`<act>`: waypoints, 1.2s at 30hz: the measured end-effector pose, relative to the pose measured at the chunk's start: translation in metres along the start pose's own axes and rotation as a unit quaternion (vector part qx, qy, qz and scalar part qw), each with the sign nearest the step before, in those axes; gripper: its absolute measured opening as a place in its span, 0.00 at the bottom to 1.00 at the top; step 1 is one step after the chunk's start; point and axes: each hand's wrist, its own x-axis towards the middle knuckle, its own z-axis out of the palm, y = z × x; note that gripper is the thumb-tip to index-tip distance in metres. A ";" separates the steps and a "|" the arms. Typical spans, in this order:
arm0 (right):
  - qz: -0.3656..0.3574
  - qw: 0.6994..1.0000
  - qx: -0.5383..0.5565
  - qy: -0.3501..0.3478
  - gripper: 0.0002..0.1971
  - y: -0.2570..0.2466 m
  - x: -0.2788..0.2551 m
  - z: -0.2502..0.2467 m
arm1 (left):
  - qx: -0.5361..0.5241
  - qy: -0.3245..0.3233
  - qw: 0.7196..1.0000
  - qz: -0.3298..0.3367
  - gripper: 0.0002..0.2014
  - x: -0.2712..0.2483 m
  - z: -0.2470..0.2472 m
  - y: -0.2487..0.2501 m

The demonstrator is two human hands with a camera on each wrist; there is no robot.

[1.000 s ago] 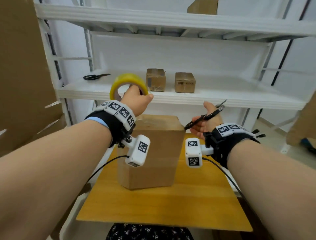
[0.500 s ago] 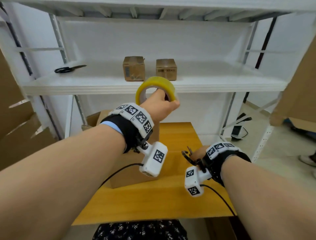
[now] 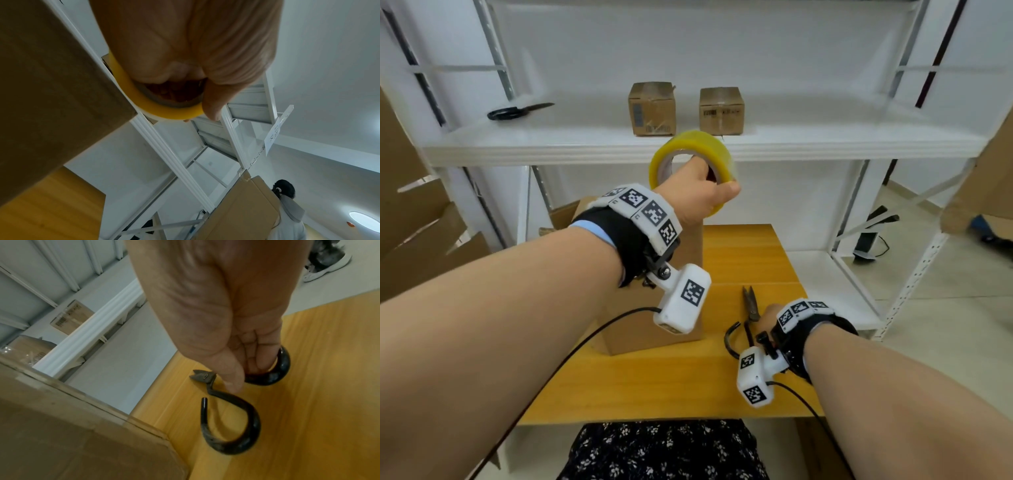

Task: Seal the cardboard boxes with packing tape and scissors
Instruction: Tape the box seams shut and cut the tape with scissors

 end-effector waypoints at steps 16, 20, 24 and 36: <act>-0.128 0.775 0.619 0.020 0.21 -0.052 -0.043 -0.116 | 0.084 0.060 0.993 0.055 0.13 0.000 -0.024 0.006; -0.197 0.758 0.621 0.001 0.29 -0.078 -0.075 -0.149 | 0.142 0.096 0.984 0.054 0.13 0.002 -0.031 0.004; -0.218 0.763 0.609 -0.008 0.29 -0.097 -0.094 -0.155 | 0.205 0.129 0.968 0.063 0.11 -0.003 -0.039 -0.001; -0.265 0.733 0.626 0.035 0.04 -0.121 -0.118 -0.158 | 0.207 0.108 0.969 0.076 0.14 -0.020 -0.056 -0.011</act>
